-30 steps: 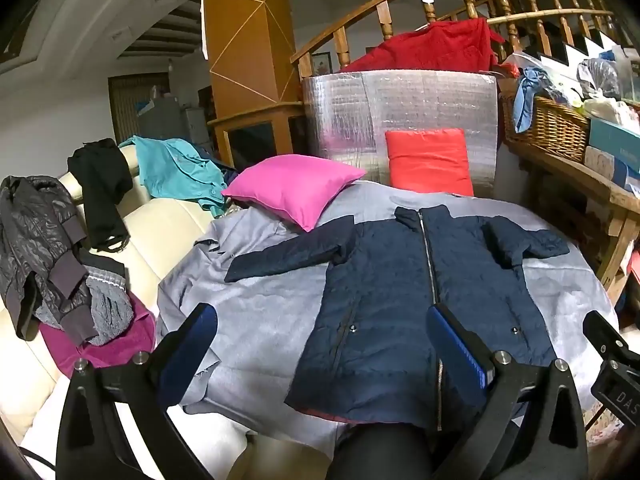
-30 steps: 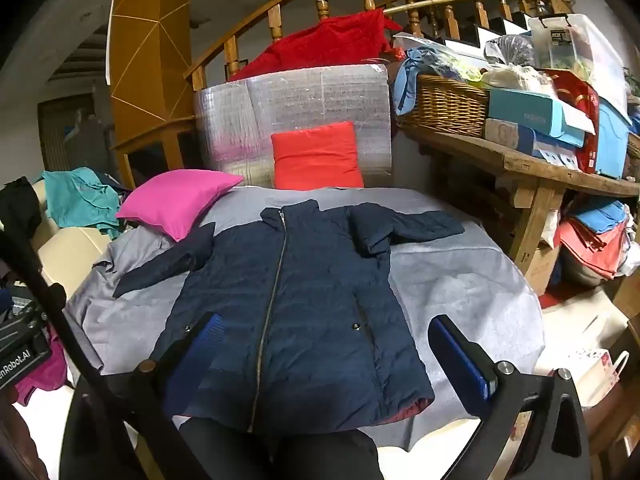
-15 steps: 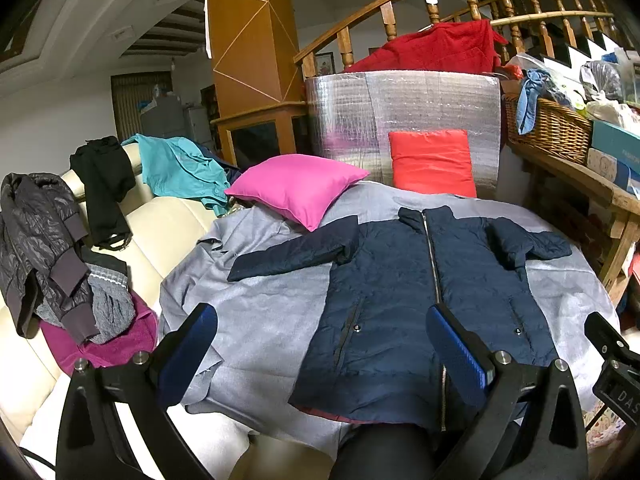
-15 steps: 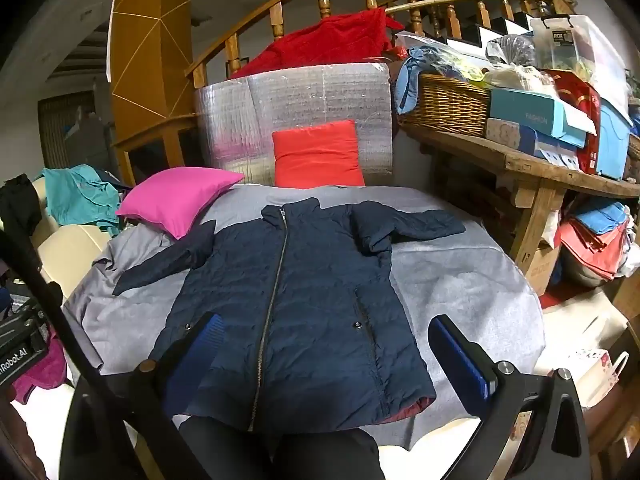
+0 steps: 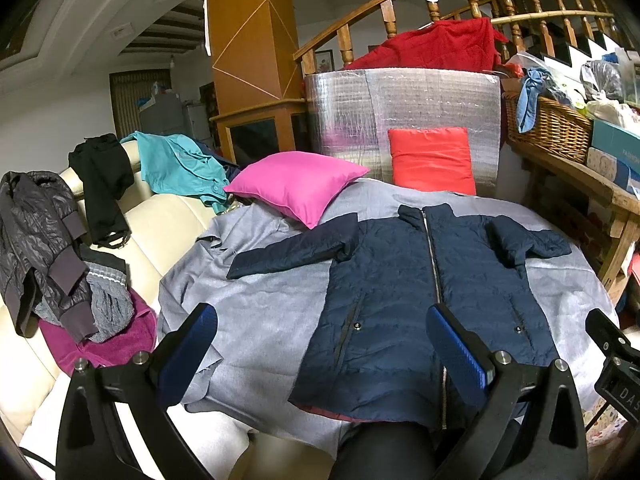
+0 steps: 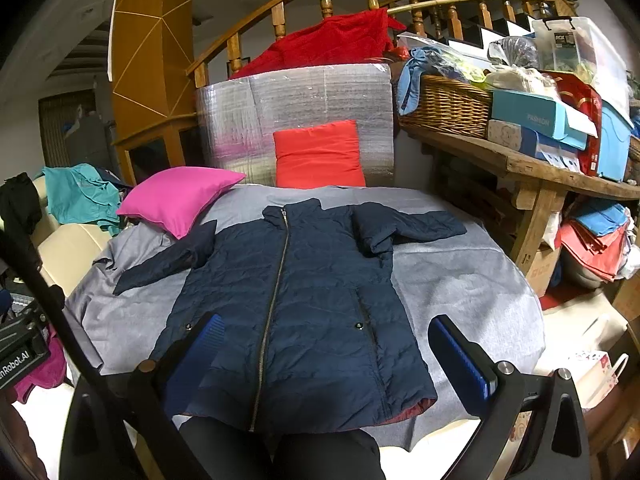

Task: Fold large clothes

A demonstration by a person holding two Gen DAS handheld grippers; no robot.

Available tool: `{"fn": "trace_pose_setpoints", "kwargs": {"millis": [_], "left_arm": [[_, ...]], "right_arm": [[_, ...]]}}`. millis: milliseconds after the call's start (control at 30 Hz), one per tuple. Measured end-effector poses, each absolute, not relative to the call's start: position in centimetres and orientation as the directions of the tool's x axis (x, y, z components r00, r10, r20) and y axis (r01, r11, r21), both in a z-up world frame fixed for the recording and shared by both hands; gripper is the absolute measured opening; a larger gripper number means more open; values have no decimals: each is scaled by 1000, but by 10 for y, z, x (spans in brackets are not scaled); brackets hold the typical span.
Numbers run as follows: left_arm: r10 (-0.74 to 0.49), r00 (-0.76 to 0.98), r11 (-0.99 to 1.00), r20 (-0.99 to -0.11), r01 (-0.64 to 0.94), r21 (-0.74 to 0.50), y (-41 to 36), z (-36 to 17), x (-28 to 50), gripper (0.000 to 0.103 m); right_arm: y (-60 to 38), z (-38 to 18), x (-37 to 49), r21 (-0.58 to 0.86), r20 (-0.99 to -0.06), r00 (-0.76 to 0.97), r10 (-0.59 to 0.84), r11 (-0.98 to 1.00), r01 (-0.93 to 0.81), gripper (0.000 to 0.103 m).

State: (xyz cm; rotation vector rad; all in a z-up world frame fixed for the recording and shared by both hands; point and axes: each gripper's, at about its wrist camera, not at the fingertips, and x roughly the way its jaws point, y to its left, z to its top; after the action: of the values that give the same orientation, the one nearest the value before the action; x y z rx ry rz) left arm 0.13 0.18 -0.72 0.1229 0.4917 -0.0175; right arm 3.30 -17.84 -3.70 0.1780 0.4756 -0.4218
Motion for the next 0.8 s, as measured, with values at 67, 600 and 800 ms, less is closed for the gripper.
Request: {"fn": "trace_pose_setpoints", "kwargs": {"millis": [67,600,800], "left_arm": [[6,879,993,-476,52,109,3,-7,1,103],[10,876,992,-482,53,119,4,-7,3,103],[11,873,991,-487,54,119,3,-8,6,103]], "right_arm": [[-178,-37,33,69,-479,805,-350,899,432,103],[-177,-35,34,69,-481,804,-350,899,433,103],[-177,-35,34,69,-481,803,-351,898,434,103]]}}
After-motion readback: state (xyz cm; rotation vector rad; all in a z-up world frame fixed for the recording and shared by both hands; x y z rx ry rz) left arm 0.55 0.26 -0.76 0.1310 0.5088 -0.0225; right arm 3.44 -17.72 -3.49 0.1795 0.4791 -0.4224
